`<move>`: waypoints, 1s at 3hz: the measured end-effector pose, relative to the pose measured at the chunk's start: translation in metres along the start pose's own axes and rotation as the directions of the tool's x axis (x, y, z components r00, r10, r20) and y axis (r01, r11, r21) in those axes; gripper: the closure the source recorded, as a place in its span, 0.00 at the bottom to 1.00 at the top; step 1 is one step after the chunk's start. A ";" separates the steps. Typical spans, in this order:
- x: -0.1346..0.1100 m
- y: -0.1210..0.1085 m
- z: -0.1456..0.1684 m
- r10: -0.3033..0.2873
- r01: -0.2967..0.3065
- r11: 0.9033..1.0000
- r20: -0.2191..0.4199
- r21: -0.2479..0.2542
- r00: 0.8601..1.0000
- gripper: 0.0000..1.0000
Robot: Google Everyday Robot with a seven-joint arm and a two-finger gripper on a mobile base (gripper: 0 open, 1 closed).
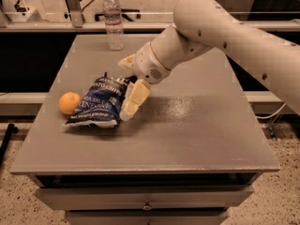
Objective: Move blue chip bag near orange
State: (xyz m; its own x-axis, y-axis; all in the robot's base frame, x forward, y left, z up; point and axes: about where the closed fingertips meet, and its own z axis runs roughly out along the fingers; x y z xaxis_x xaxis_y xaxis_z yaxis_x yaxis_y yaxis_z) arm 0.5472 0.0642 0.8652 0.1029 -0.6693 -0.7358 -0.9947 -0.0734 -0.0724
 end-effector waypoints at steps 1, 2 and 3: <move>0.006 -0.004 -0.014 0.010 -0.009 0.999 -0.012 0.036 1.000 0.00; 0.023 -0.013 -0.070 0.043 -0.036 0.989 -0.050 0.141 0.998 0.00; 0.038 -0.019 -0.166 0.083 -0.049 0.953 -0.101 0.298 0.991 0.00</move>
Offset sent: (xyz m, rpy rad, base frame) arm 0.0327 -0.1525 0.0734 -0.0831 -0.1469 -0.2929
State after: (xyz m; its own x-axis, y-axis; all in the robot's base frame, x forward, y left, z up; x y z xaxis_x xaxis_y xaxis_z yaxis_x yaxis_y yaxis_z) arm 0.5709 -0.0826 0.9510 0.0202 -0.7445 -0.6673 -0.9549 0.1834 -0.2334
